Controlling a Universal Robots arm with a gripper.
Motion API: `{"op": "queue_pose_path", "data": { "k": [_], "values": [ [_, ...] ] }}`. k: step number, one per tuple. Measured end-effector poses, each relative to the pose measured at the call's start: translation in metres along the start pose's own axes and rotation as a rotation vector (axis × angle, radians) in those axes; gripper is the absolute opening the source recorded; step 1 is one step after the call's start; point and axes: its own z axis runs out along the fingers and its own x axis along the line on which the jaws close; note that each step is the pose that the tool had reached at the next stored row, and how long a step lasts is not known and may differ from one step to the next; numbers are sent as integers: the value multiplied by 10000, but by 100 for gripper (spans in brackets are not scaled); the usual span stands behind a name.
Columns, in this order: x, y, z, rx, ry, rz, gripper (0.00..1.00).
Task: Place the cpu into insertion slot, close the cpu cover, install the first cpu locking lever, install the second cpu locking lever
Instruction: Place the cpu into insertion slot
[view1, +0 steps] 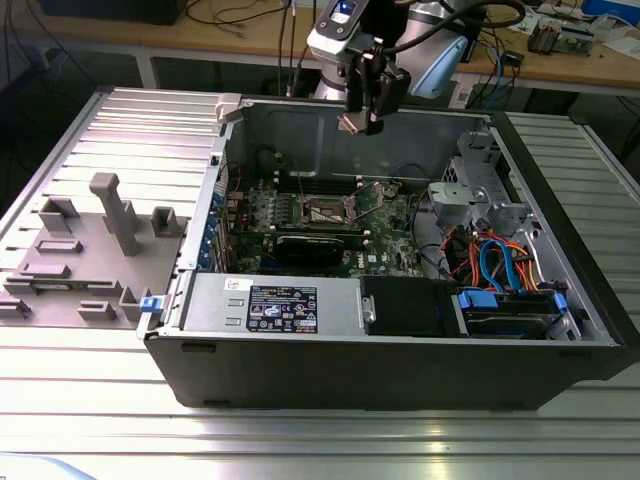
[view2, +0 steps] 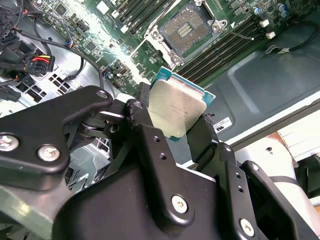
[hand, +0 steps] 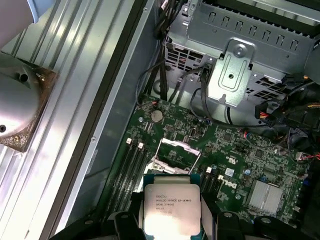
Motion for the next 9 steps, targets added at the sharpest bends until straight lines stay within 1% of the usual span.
{"op": "queue_pose_path", "data": {
  "k": [5, 9],
  "values": [
    [0, 0, 0, -1, -3, 29, 54],
    [0, 0, 1, -4, -17, 195, 54]
  ]
}}
